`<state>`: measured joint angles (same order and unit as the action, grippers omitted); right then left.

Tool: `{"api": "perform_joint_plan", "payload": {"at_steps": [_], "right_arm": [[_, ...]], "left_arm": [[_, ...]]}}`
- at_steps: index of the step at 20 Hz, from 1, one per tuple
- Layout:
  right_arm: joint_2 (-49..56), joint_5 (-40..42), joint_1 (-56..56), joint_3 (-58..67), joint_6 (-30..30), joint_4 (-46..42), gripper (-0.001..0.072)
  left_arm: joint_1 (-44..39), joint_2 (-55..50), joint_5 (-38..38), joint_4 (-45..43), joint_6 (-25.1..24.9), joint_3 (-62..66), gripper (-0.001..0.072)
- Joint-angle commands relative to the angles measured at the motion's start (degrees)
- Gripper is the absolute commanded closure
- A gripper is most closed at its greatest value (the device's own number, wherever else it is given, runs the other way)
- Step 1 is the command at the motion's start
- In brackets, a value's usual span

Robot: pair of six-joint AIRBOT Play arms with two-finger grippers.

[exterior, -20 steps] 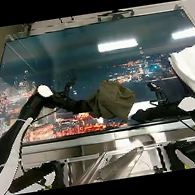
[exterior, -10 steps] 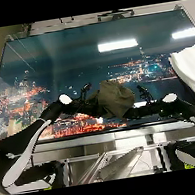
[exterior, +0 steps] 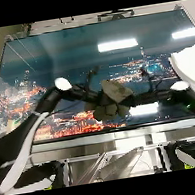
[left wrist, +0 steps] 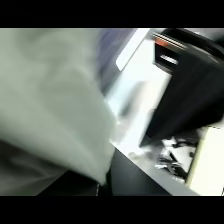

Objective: Fold the shirts.

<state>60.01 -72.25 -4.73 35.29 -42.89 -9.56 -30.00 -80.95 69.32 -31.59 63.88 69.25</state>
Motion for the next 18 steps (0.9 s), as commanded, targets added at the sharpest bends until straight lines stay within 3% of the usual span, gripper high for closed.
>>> {"api": "perform_joint_plan", "payload": {"at_steps": [1, 5, 9, 10, 11, 13, 15, 18], "right_arm": [[-9.3, -4.3, 3.9, 11.6, -7.1, -2.6, 0.0696], [-14.3, -3.9, 4.0, 19.5, -11.4, -9.3, 0.0696], [-14.3, -3.6, 4.0, 18.1, -16.0, -20.5, 0.0693], [-14.2, -3.7, 4.0, 17.4, -16.7, -23.3, 0.0609], [-14.0, -3.7, 4.0, 16.9, -17.7, -26.5, 0.0410], [-13.3, -3.6, 4.0, 15.0, -20.6, -35.1, 0.0195], [-12.2, -2.3, 4.0, 10.7, -21.0, -37.8, 0.0089], [-9.9, 4.3, 1.8, 0.7, -19.3, -34.0, 0.0090]], "left_arm": [[1.9, 10.0, 4.1, 0.2, 3.7, 10.4, 0.0696], [3.5, 16.6, 2.9, -0.5, 4.7, 18.4, 0.0681], [3.8, 16.8, 4.9, -0.7, 4.7, 12.4, 0.0680], [4.3, 16.2, 5.0, -2.0, 4.8, 10.1, 0.0680], [5.4, 15.5, 5.6, -2.4, 4.7, 7.7, 0.0680], [8.8, 14.1, 6.8, -2.8, 4.7, 3.8, 0.0679], [12.1, 13.7, 7.8, -2.8, 4.0, 1.2, 0.0680], [17.3, 14.7, 8.1, -2.8, 1.4, 0.5, 0.0679]]}}
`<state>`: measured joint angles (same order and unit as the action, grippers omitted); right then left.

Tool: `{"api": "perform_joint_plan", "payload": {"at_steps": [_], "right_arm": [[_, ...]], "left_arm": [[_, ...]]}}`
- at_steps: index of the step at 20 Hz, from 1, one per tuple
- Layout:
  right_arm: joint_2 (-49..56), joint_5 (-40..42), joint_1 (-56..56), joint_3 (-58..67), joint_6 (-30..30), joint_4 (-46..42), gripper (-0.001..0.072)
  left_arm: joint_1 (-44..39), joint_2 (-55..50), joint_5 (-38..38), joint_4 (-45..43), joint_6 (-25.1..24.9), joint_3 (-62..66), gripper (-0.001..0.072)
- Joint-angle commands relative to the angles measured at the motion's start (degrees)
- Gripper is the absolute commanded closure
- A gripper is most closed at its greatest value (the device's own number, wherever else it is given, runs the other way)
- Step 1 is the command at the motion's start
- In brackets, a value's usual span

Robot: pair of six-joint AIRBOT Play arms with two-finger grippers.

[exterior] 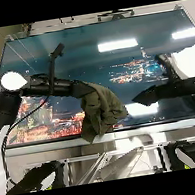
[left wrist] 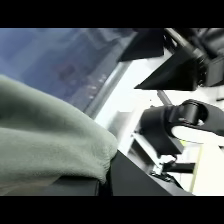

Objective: Fold the shirts.

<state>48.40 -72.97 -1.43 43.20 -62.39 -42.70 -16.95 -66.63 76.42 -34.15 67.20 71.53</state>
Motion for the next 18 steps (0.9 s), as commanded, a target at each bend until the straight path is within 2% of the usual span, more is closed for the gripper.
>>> {"api": "perform_joint_plan", "payload": {"at_steps": [1, 5, 7, 11, 14, 15, 16, 17, 18], "right_arm": [[2.8, 7.8, -3.0, -10.0, 0.9, 0.8, 0.0090], [11.9, 18.7, -13.3, -13.7, 1.1, 6.2, 0.0093], [17.8, 22.9, -19.5, -12.4, 3.4, 8.1, 0.0094], [27.9, 23.5, -26.6, -6.6, 8.5, 12.0, 0.0094], [31.3, 23.0, -27.5, -3.3, 9.3, 12.0, 0.0114], [31.4, 22.6, -27.5, -2.8, 9.4, 12.0, 0.0280], [31.4, 21.0, -27.5, -1.8, 10.5, 12.2, 0.0584], [31.3, 19.6, -27.5, -0.8, 10.8, 12.3, 0.0696], [30.9, 17.7, -27.4, 0.3, 10.8, 12.3, 0.0696]], "left_arm": [[6.3, 0.7, 1.0, -0.3, -2.6, -1.7, 0.0679], [11.7, -1.0, 4.7, -0.3, -4.4, -1.7, 0.0679], [12.4, -2.8, 6.2, -0.3, -5.1, -1.7, 0.0679], [12.4, -6.6, 7.2, -0.2, -5.9, -1.7, 0.0678], [12.3, -7.8, 7.6, -0.3, -6.3, -1.7, 0.0679], [12.3, -7.8, 7.6, -0.3, -6.4, -1.7, 0.0679], [12.3, -7.8, 7.6, -0.3, -6.4, -1.5, 0.0679], [12.3, -7.8, 7.6, -0.3, -6.4, -1.0, 0.0678], [12.4, -7.8, 7.8, -0.3, -6.3, -0.1, 0.0678]]}}
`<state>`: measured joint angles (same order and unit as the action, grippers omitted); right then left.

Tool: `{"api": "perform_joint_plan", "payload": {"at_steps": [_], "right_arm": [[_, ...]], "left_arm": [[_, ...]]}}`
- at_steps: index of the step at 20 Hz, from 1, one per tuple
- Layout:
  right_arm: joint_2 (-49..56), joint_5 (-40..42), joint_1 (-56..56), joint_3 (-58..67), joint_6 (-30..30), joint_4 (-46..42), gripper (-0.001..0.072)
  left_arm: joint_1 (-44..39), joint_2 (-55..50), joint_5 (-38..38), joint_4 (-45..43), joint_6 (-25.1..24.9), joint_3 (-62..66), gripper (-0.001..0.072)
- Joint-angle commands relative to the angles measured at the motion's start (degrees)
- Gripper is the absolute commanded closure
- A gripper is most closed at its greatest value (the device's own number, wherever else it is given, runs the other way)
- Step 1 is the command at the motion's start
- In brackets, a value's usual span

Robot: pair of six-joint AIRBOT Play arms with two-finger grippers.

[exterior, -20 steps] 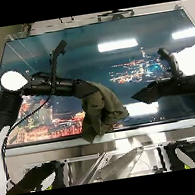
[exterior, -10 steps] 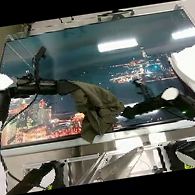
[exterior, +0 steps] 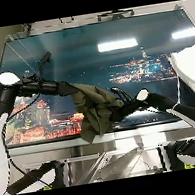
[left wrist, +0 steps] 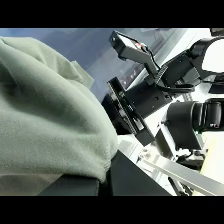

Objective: Fold the shirts.

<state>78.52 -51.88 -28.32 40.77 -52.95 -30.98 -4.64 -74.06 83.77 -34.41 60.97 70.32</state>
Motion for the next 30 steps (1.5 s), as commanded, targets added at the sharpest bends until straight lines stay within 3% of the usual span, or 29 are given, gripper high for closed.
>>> {"api": "perform_joint_plan", "payload": {"at_steps": [1, 5, 11, 16, 19, 24, 30], "right_arm": [[0.0, -5.3, -0.1, 4.0, 1.3, 0.6, 0.0696], [-9.9, -17.5, 10.8, 12.1, -1.5, 0.2, 0.0697], [-26.6, -27.6, 33.6, 37.5, -7.1, 0.2, 0.0697], [-27.9, -31.8, 36.3, 50.3, -10.8, 0.8, 0.0697], [-27.7, -33.5, 36.3, 50.6, -12.3, 0.9, 0.0697], [-24.9, -36.1, 33.5, 48.2, -13.6, 0.6, 0.0696], [-18.7, -30.2, 28.7, 29.9, -14.4, -5.3, 0.0696]], "left_arm": [[0.5, -0.3, 1.2, 0.1, -0.1, 2.6, 0.0679], [5.6, 2.3, 5.4, 5.8, 2.7, 12.0, 0.0680], [20.0, 15.2, 0.9, 18.6, 5.7, 26.1, 0.0679], [22.9, 25.1, -5.3, 18.4, 6.6, 31.5, 0.0679], [22.8, 30.6, -10.5, 15.5, 6.7, 31.2, 0.0679], [22.8, 35.4, -10.4, 9.7, 7.1, 18.9, 0.0679], [20.9, 26.4, -11.3, 8.6, -1.6, -2.6, 0.0679]]}}
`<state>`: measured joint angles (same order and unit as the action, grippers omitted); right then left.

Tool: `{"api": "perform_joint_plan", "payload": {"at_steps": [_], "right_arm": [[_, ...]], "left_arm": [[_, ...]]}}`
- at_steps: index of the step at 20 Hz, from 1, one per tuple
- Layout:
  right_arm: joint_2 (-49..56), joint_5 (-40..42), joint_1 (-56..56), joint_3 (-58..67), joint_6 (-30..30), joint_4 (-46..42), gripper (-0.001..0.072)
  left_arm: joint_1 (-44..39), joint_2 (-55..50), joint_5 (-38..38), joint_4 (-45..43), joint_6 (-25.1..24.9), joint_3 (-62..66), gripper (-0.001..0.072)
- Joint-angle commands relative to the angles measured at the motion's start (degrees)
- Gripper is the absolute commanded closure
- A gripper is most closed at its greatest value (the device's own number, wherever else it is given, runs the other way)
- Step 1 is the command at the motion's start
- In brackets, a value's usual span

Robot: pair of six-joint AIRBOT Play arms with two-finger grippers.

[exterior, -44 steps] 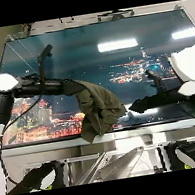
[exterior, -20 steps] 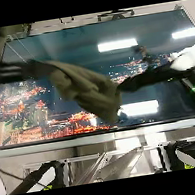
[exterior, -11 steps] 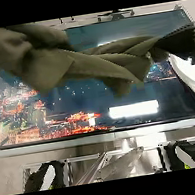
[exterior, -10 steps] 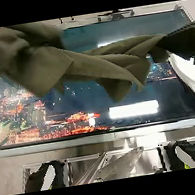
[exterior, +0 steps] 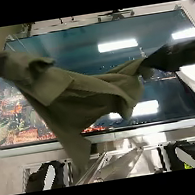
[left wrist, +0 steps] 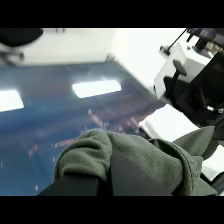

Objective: Fold the shirts.

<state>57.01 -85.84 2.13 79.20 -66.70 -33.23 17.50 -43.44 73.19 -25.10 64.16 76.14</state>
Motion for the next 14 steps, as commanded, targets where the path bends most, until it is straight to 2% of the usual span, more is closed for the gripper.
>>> {"api": "perform_joint_plan", "payload": {"at_steps": [1, 5, 6, 7, 8, 10, 12, 13, 14], "right_arm": [[4.2, 6.6, -1.7, -12.0, -0.6, -3.7, 0.0696], [14.1, 20.9, -1.7, -20.0, -0.6, -6.9, 0.0695], [17.7, 24.5, -1.7, -20.0, -0.6, -6.7, 0.0688], [20.7, 28.3, -1.7, -20.0, -0.5, -6.7, 0.0688], [23.6, 31.7, -1.7, -19.5, 1.0, -6.7, 0.0688], [27.4, 32.8, -0.1, -16.4, 3.2, -6.7, 0.0666], [28.0, 31.1, 2.9, -12.5, 3.3, -6.7, 0.0194], [27.7, 29.2, 4.7, -10.5, 3.3, -6.7, 0.0134], [27.2, 25.8, 6.6, -8.9, 3.3, -6.7, 0.0134]], "left_arm": [[-3.3, -7.7, -2.5, -0.7, -7.4, -11.0, 0.0679], [-13.2, -25.4, -15.5, -0.8, -17.0, -16.2, 0.0677], [-15.1, -31.0, -17.6, -0.8, -18.0, -15.1, 0.0675], [-16.2, -36.0, -17.8, -0.8, -18.1, -13.0, 0.0581], [-16.3, -40.9, -16.5, -0.8, -18.1, -9.9, 0.0376], [-14.3, -47.9, -8.9, -0.8, -18.0, -1.9, 0.0365], [-10.7, -51.6, -0.5, -0.9, -16.1, 5.8, 0.0365], [-8.7, -52.3, 2.6, -1.0, -13.4, 8.5, 0.0365], [-6.5, -52.1, 5.3, -2.4, -10.1, 10.6, 0.0365]]}}
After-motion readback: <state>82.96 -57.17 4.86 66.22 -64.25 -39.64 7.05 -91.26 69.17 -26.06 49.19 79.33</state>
